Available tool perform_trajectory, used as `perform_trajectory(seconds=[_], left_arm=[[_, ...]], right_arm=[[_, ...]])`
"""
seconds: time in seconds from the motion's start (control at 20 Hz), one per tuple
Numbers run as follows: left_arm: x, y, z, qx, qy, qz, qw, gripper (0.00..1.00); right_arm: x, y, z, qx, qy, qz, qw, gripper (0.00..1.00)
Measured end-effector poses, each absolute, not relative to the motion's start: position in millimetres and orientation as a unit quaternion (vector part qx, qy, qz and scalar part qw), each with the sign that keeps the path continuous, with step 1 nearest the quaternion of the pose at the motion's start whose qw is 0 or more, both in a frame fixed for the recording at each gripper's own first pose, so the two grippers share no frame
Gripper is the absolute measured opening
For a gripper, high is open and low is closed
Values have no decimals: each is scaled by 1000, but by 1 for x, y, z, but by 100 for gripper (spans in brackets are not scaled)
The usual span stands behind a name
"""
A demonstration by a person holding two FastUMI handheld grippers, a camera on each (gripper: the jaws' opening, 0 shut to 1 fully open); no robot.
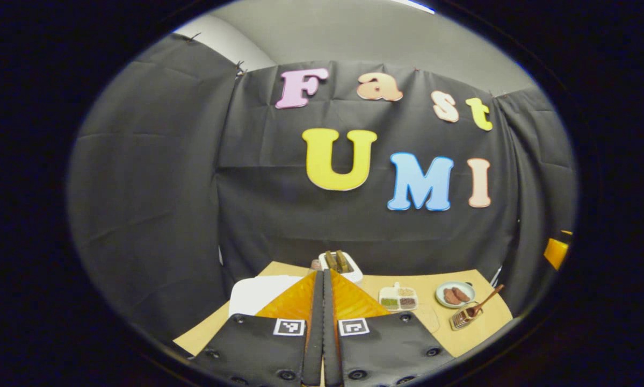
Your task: Close the left gripper, press the button to open the rice cooker; take a wooden spoon from the chopstick holder with the right hand, scoop a spoonful of rice and pour it into the rice cooker, then put the wooden spoon back into the chopstick holder.
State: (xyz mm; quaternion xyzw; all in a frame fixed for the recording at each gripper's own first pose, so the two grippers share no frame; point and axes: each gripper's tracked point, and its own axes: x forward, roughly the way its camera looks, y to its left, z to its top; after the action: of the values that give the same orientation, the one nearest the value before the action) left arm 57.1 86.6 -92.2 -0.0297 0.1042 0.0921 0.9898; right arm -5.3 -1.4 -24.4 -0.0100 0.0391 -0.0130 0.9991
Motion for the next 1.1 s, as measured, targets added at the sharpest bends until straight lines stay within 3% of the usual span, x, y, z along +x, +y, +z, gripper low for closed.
perform_trajectory(seconds=[0.5, 1.1], left_arm=[[122, 145, -279, -40, 265, 164, 949, 9], [113, 156, -324, -43, 324, 184, 927, 10]], right_arm=[[15, 8, -65, -39, 115, -4, 993, 96], [24, 26, -78, -37, 136, 24, 990, 96]])
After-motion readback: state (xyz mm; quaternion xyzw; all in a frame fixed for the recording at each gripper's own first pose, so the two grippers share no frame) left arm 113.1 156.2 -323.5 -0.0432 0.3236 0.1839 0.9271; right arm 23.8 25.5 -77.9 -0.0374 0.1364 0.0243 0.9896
